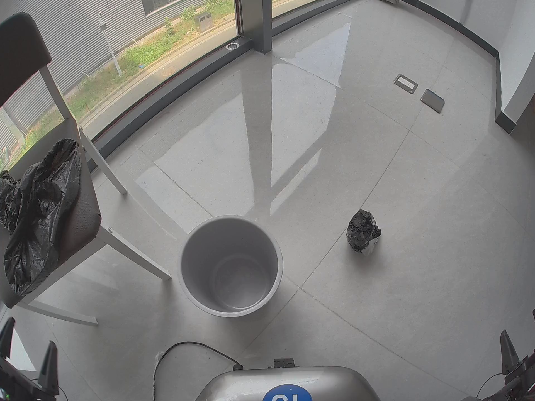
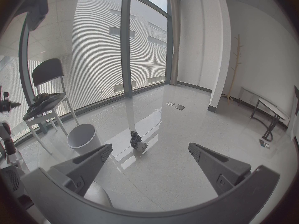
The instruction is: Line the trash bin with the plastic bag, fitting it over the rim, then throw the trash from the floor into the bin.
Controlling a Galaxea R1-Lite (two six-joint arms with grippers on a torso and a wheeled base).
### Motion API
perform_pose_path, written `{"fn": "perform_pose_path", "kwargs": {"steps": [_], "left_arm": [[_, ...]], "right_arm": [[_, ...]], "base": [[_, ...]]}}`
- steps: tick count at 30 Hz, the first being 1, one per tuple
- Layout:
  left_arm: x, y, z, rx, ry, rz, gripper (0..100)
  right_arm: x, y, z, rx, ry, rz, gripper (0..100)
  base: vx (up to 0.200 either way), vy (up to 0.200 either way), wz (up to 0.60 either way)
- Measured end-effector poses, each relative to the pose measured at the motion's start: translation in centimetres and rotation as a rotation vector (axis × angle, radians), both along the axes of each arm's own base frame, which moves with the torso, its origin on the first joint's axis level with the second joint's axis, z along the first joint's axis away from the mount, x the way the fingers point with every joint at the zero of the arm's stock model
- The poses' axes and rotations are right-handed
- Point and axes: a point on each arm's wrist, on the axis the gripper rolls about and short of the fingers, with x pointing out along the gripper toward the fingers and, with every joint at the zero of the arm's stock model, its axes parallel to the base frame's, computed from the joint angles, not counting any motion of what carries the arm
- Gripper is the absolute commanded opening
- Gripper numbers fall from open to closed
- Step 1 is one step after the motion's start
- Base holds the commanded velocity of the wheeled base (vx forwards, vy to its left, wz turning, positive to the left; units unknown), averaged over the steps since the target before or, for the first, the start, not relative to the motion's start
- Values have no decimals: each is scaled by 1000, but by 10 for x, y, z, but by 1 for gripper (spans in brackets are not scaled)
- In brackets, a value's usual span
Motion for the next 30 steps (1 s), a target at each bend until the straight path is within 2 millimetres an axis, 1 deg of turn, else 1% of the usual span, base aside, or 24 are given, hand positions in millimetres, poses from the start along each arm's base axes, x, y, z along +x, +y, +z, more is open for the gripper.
{"fn": "perform_pose_path", "kwargs": {"steps": [4, 6, 8, 11, 13, 16, 18, 22, 25, 28, 30], "left_arm": [[-9, 1, 32, 36, -45, -1, 100], [-16, 1, 47, 45, -35, 7, 100], [-23, 2, 60, 52, 0, 14, 100], [-35, 4, 79, 63, 93, 18, 100], [-43, 5, 91, 68, 145, 21, 100], [-54, 9, 112, 76, 203, 46, 100], [-57, 12, 127, 75, 238, 60, 100], [-56, 15, 152, 41, 267, 84, 100], [-47, 16, 165, 5, 252, 122, 100], [-34, 15, 164, -6, 293, 164, 100], [-23, 15, 155, 19, 365, 185, 100]], "right_arm": [[0, 0, 0, -15, 0, 12, 100], [0, 0, 0, 1, 0, 15, 100], [-1, 0, 5, 44, -11, 19, 100], [-4, 0, 25, 147, -42, 37, 100], [-4, 0, 39, 181, -52, 49, 100], [-3, 0, 59, 188, -42, 76, 100], [1, 0, 71, 183, -24, 90, 100], [9, 0, 84, 156, 20, 107, 100], [14, 0, 90, 132, 48, 114, 100], [18, 1, 94, 112, 67, 116, 100], [21, 1, 98, 92, 82, 117, 100]], "base": [[0, 0, 0], [0, 0, 0], [0, 0, 0], [0, 0, 0], [0, 0, 0], [0, 0, 0], [0, 0, 0], [0, 0, 0], [0, 0, 0], [0, 0, 0], [0, 0, 0]]}}
